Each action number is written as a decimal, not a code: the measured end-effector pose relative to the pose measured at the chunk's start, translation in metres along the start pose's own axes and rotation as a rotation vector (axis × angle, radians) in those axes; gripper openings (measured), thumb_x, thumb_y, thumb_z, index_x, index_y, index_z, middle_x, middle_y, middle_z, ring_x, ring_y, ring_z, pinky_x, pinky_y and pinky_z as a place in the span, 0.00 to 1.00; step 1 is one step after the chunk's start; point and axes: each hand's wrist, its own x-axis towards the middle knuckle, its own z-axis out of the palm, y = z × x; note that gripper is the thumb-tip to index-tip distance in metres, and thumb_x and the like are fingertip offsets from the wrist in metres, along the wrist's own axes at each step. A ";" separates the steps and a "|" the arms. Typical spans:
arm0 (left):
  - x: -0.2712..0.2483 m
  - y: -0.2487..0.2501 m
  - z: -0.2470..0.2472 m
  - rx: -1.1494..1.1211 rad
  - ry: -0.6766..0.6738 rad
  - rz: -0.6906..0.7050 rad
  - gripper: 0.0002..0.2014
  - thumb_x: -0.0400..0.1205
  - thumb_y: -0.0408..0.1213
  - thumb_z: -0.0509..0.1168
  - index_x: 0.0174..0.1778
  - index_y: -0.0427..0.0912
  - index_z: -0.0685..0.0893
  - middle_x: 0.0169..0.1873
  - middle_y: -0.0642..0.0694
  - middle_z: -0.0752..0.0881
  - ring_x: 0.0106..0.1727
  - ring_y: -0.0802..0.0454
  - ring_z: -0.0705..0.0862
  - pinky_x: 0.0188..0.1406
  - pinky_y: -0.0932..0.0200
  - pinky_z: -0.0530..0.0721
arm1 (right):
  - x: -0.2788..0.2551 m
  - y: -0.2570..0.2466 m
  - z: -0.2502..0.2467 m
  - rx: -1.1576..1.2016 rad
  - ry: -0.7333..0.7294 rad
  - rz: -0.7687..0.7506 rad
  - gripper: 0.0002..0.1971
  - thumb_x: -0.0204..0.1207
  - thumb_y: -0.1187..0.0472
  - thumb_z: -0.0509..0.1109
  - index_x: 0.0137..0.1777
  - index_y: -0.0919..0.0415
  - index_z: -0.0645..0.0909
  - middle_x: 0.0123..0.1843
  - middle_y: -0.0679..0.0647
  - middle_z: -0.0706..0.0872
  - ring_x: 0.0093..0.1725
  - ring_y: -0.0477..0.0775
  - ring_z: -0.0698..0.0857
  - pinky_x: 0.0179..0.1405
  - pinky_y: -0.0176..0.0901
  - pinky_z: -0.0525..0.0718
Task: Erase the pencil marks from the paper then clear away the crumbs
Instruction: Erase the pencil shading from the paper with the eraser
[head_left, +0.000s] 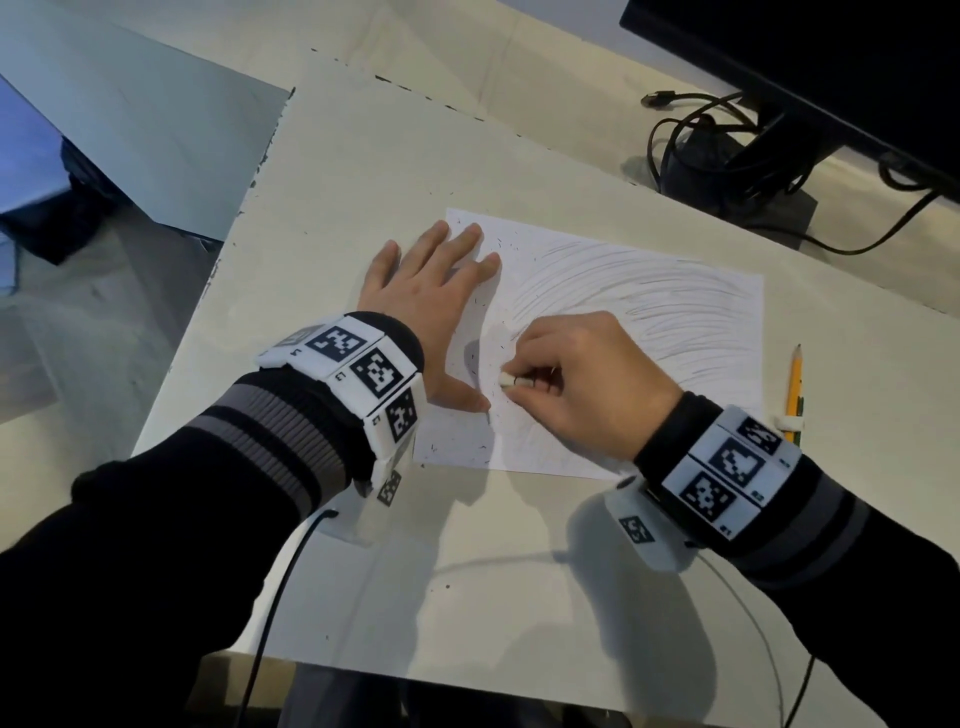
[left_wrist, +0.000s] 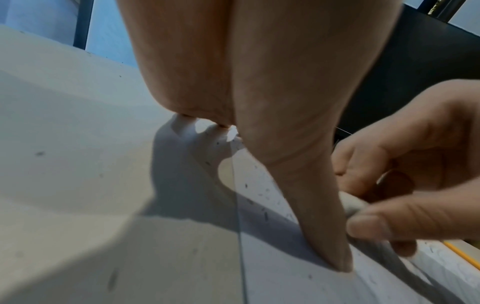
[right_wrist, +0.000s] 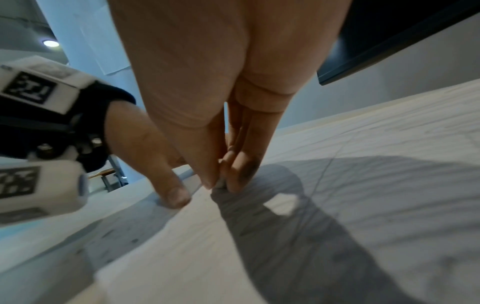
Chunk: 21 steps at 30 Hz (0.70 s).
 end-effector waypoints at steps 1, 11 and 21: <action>0.000 0.000 0.000 0.002 -0.002 -0.002 0.66 0.61 0.71 0.76 0.86 0.54 0.41 0.86 0.54 0.35 0.86 0.51 0.33 0.85 0.38 0.40 | 0.003 0.003 -0.003 0.011 0.008 0.016 0.03 0.72 0.58 0.80 0.43 0.56 0.91 0.39 0.46 0.88 0.39 0.45 0.85 0.42 0.43 0.85; 0.001 -0.001 0.001 0.013 -0.011 -0.001 0.67 0.62 0.71 0.76 0.86 0.54 0.40 0.85 0.54 0.34 0.85 0.51 0.32 0.84 0.38 0.39 | 0.010 0.007 -0.005 0.018 0.052 0.019 0.04 0.73 0.57 0.79 0.44 0.56 0.92 0.39 0.44 0.87 0.36 0.41 0.82 0.41 0.37 0.83; 0.000 0.000 0.000 -0.001 -0.003 -0.003 0.66 0.62 0.69 0.77 0.86 0.54 0.41 0.86 0.54 0.35 0.85 0.51 0.32 0.84 0.38 0.39 | 0.018 0.012 -0.009 -0.035 0.121 0.048 0.05 0.74 0.57 0.78 0.46 0.56 0.92 0.40 0.45 0.87 0.39 0.44 0.83 0.44 0.41 0.85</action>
